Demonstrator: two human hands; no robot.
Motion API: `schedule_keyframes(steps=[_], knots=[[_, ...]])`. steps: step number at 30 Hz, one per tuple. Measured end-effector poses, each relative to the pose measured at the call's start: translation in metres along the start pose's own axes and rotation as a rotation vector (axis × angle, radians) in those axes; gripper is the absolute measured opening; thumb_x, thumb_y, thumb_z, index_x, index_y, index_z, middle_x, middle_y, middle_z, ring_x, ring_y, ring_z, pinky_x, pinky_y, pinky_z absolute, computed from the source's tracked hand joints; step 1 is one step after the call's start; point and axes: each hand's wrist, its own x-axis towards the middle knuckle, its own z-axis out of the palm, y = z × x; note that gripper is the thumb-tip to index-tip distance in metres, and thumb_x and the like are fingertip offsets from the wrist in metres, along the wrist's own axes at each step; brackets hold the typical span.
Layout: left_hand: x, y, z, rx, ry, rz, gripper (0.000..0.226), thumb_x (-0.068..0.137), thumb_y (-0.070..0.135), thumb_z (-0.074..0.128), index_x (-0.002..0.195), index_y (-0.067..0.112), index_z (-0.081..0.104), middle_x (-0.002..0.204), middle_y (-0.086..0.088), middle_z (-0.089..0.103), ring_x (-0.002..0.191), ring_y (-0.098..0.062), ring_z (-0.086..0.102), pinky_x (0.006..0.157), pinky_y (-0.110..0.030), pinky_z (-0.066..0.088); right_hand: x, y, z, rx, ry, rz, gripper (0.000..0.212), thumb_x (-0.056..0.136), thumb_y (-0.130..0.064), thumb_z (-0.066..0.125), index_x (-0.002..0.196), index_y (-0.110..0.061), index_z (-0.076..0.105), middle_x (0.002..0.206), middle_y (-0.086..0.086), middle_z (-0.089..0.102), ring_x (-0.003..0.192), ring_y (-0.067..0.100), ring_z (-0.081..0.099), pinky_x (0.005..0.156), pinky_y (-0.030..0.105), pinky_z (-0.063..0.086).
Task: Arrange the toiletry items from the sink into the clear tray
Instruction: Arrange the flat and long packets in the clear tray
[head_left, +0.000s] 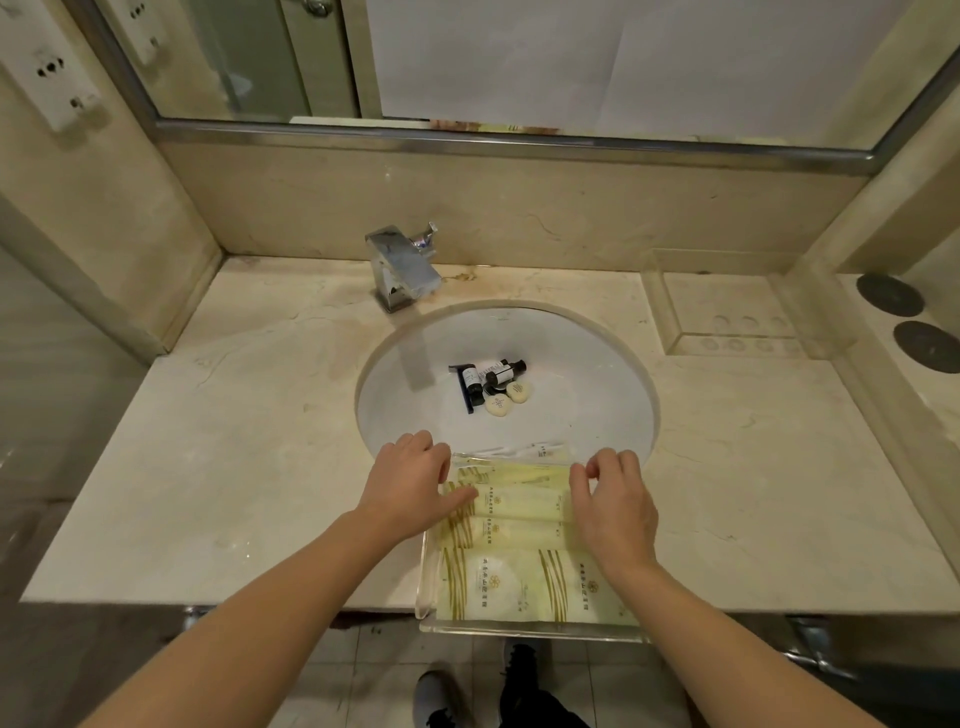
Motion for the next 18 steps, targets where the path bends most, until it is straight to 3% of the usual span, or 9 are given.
schedule_keyframes(steps=[4, 8, 11, 14, 18], knots=[[0.01, -0.001, -0.002, -0.152, 0.151, -0.091, 0.026, 0.091, 0.044, 0.053, 0.085, 0.019, 0.055, 0.084, 0.004, 0.05, 0.083, -0.018, 0.049, 0.074, -0.03, 0.04, 0.025, -0.008, -0.005, 0.031, 0.061, 0.012, 0.013, 0.092, -0.026, 0.051, 0.082, -0.017, 0.051, 0.08, -0.004, 0.052, 0.062, 0.02, 0.052, 0.053, 0.03, 0.039], [0.03, -0.006, 0.002, -0.275, 0.154, -0.232, 0.021, 0.091, 0.036, 0.053, 0.089, 0.016, 0.057, 0.088, 0.0, 0.055, 0.085, -0.02, 0.051, 0.073, -0.033, 0.045, 0.06, -0.012, -0.006, 0.179, 0.033, 0.18, 0.009, 0.09, -0.024, 0.05, 0.085, -0.017, 0.052, 0.075, -0.002, 0.058, 0.067, 0.021, 0.055, 0.054, 0.03, 0.039], [0.045, -0.014, 0.011, -0.335, 0.052, -0.34, 0.019, 0.091, 0.036, 0.054, 0.083, 0.018, 0.054, 0.087, -0.001, 0.055, 0.084, -0.021, 0.053, 0.073, -0.034, 0.046, 0.086, -0.006, -0.003, 0.238, -0.096, 0.288, 0.008, 0.088, -0.021, 0.051, 0.083, -0.015, 0.055, 0.075, 0.0, 0.061, 0.069, 0.022, 0.057, 0.059, 0.033, 0.044], [0.061, -0.021, 0.018, -0.422, -0.078, -0.417, 0.025, 0.093, 0.033, 0.052, 0.075, 0.014, 0.05, 0.076, 0.0, 0.054, 0.071, -0.018, 0.051, 0.063, -0.03, 0.043, 0.108, 0.007, 0.003, 0.234, -0.311, 0.353, 0.007, 0.086, -0.018, 0.053, 0.079, -0.016, 0.055, 0.08, 0.001, 0.062, 0.07, 0.02, 0.055, 0.057, 0.029, 0.042], [0.078, -0.024, 0.023, -0.463, -0.351, -0.498, 0.026, 0.097, 0.031, 0.047, 0.082, 0.009, 0.051, 0.076, -0.006, 0.052, 0.066, -0.018, 0.046, 0.061, -0.028, 0.036, 0.123, 0.019, 0.016, 0.287, -0.582, 0.42, 0.01, 0.086, -0.017, 0.059, 0.077, -0.015, 0.055, 0.081, 0.006, 0.063, 0.069, 0.021, 0.058, 0.061, 0.028, 0.045]])
